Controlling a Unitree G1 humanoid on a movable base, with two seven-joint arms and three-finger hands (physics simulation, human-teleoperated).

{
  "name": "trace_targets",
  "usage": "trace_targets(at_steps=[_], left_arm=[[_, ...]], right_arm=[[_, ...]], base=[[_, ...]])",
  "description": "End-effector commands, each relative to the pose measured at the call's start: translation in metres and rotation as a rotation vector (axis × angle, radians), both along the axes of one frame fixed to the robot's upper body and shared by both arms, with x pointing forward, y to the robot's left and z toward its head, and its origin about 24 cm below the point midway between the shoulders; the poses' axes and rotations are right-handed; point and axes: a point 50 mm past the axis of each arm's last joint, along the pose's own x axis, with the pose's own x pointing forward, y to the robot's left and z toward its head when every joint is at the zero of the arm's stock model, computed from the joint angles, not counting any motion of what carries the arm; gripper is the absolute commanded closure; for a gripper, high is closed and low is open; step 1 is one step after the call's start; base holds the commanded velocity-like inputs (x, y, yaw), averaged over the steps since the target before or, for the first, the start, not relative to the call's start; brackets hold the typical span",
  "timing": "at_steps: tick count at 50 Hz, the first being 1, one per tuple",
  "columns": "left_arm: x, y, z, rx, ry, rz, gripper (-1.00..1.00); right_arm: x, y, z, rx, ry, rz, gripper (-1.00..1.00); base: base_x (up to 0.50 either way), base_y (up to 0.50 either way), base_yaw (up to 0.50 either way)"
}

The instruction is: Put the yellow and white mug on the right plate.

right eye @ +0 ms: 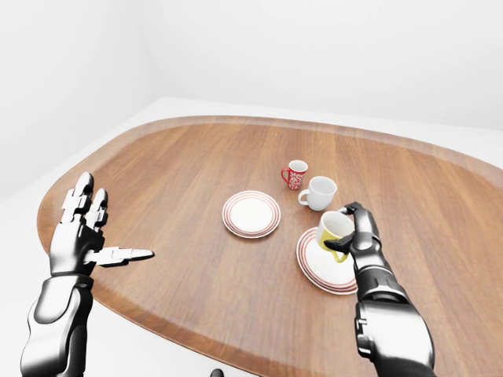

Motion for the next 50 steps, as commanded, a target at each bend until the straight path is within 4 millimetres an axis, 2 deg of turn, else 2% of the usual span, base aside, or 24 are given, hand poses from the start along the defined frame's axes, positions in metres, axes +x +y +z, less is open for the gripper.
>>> trace_targets(at_steps=[1, 16, 50], left_arm=[[0.0, 0.0, 0.0, 0.0, 0.002, 0.0, -1.0], [0.0, -0.002, -0.001, 0.001, 0.004, -0.004, -1.0], [0.0, -0.002, -0.002, 0.001, 0.009, -0.007, -1.0]], right_arm=[[-0.001, 0.001, -0.003, -0.048, 0.025, -0.005, 1.0], [-0.008, 0.0, -0.011, -0.12, 0.056, -0.018, 1.0], [-0.015, 0.007, -0.023, -0.131, 0.077, -0.032, 1.0]], base=[[0.0, 0.0, 0.0], [0.0, 0.0, 0.0], [0.0, 0.0, 0.0]])
